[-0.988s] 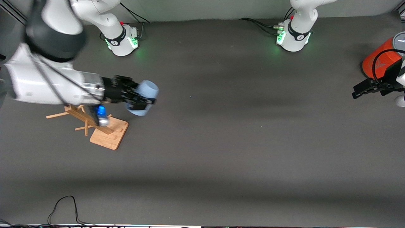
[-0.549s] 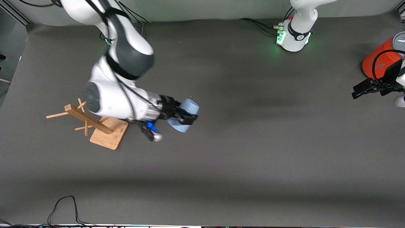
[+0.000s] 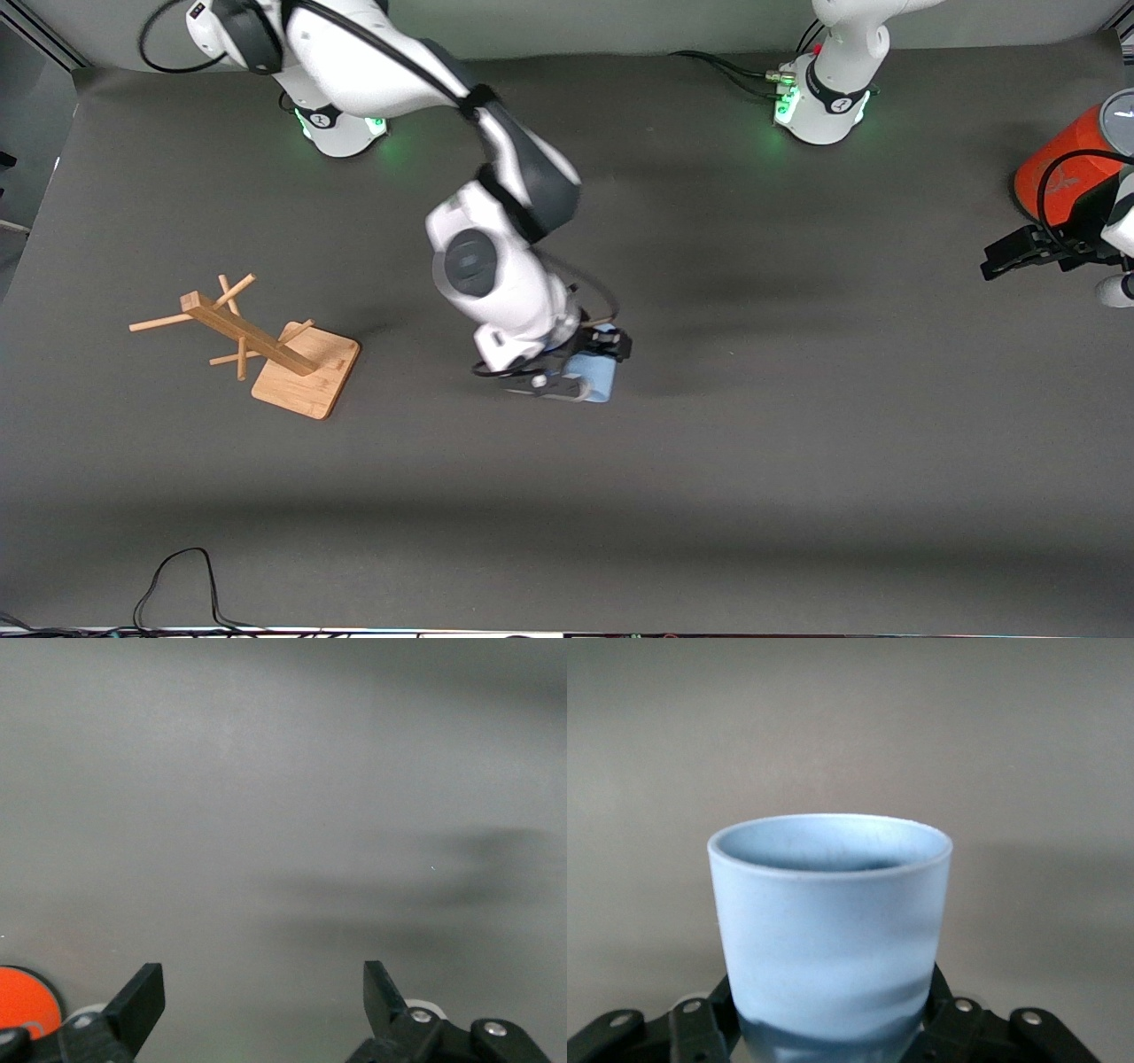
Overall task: Rotate and upright cup with both arms
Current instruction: 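Lift the blue cup off the peg and carry it toward the table middle, then lower the blue cup onto the table and open the right gripper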
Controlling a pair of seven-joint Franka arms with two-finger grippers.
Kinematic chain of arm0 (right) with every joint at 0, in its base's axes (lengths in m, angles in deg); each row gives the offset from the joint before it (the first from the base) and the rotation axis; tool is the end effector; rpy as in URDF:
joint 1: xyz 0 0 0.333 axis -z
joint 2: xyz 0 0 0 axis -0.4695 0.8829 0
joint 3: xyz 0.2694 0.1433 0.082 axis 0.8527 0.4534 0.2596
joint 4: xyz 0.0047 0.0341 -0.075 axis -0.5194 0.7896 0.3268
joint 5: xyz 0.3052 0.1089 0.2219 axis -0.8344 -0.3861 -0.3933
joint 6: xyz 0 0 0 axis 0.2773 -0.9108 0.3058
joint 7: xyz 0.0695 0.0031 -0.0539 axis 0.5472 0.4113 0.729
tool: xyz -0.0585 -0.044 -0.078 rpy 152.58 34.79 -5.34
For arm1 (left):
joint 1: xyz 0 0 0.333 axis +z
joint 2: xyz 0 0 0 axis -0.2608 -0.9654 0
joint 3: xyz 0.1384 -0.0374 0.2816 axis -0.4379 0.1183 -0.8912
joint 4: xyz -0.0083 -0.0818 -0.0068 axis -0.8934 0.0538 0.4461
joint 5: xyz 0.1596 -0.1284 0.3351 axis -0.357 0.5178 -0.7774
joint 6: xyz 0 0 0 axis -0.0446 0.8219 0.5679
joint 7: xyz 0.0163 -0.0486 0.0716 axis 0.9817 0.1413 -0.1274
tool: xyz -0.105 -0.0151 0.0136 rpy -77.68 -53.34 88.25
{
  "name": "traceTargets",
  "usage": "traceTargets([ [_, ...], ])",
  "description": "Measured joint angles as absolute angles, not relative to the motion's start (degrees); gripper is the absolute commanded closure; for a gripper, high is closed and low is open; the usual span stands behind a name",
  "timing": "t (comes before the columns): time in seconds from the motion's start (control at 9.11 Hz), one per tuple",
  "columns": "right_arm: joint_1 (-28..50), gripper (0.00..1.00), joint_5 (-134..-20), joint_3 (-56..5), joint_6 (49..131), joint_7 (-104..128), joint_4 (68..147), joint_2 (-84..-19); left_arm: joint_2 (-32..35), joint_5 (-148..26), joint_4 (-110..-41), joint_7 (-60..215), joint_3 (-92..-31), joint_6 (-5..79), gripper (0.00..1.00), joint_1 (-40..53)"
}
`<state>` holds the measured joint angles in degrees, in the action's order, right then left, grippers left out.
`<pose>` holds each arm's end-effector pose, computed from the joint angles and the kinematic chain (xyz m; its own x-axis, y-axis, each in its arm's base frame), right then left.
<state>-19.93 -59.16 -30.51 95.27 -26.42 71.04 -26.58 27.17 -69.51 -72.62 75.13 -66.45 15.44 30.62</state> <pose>0.5844 0.5251 0.3393 0.9984 -0.0086 0.0562 0.0052 -0.9708 -0.2400 0.5570 0.0217 0.5758 0.9928 0.1155 -0.0303 0.1158 -0.9932 0.0104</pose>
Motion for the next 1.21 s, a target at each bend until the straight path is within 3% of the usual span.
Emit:
traceTargets([
  [0.44, -27.22, 0.55, -41.71, -30.51, 97.61, -5.57, 69.30, -20.70, 27.01, -69.51, -72.66, 75.12, -66.00, 15.45, 0.00, 30.64],
  [0.66, -30.05, 0.55, -38.50, -30.50, 98.80, -4.73, 69.33, -18.15, 26.89, -69.51, -72.74, 75.12, -65.90, 15.45, 0.00, 30.64],
  [0.88, -31.06, 0.37, -38.01, -30.56, 101.71, -4.71, 69.39, -14.18, 26.75, -69.50, -72.92, 75.12, -65.72, 15.45, 0.00, 30.56],
  [0.99, -30.83, 0.00, -38.01, -30.76, 102.69, -4.73, 69.48, -12.57, 26.58, -69.50, -73.17, 75.12, -65.70, 15.48, 0.00, 30.54],
  [1.21, -30.66, 0.00, -38.01, -30.86, 104.02, -6.10, 69.39, -12.19, 25.50, -67.85, -73.30, 75.12, -65.69, 16.47, 0.00, 30.54],
])
